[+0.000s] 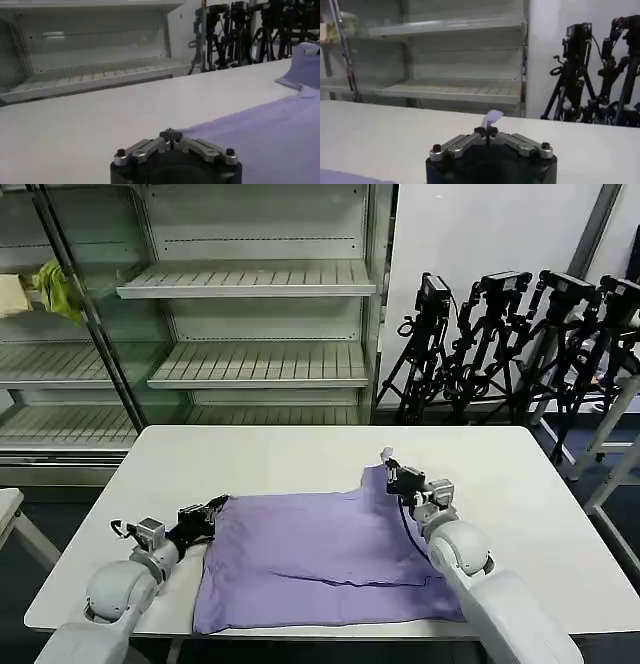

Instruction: Fold and organize the clothes.

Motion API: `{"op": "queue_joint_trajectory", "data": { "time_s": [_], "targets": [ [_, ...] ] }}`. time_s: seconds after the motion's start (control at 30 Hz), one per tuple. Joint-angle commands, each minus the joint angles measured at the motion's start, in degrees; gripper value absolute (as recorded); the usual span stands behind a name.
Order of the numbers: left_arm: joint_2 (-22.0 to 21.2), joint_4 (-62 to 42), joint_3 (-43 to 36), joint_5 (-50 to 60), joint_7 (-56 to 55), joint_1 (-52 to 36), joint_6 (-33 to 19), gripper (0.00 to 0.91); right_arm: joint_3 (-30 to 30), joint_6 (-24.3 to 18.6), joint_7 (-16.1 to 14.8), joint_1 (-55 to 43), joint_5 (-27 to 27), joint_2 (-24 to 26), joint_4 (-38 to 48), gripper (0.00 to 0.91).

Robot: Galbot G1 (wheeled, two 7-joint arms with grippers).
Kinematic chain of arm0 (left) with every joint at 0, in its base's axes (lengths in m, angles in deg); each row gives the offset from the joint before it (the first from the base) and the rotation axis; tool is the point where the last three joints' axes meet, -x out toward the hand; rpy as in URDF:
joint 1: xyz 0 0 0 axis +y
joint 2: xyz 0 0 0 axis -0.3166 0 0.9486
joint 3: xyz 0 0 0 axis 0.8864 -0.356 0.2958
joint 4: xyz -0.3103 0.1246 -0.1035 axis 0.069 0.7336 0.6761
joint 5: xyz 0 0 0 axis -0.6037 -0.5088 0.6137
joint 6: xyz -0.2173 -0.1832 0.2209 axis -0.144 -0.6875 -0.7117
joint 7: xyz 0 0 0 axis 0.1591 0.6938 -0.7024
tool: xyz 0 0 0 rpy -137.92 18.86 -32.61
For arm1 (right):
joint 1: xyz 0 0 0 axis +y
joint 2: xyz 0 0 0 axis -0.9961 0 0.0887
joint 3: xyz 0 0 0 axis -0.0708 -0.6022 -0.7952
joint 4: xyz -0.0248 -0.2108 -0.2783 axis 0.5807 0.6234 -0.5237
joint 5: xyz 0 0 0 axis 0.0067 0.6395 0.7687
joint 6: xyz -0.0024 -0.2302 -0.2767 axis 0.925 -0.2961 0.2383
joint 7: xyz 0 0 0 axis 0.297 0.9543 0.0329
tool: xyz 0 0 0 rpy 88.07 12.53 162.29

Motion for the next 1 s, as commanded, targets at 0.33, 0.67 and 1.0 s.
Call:
{"op": "queue_joint_trajectory", "data": {
  "time_s": [0.33,0.67,1.0],
  "targets": [
    [0.6,8.1,6.2,-1.2,-0.6,4.3,-0.2,0.000,2.6,-0.9,-0.2,2.8,0.4,1.5,-3.3,0.000],
    [0.2,13.6,8.5,-2.0,-1.5,7.8,-0.1,0.000,5.0,-1.5,-0.4,7.0,0.6,2.7,-6.6,0.000],
    [0.0,20.6,10.7,-2.9,-2.3,13.9,0.7,0.000,8.5,-1.9,0.1,14.7,-0.7,6.9,-15.5,0.000]
  ]
}}
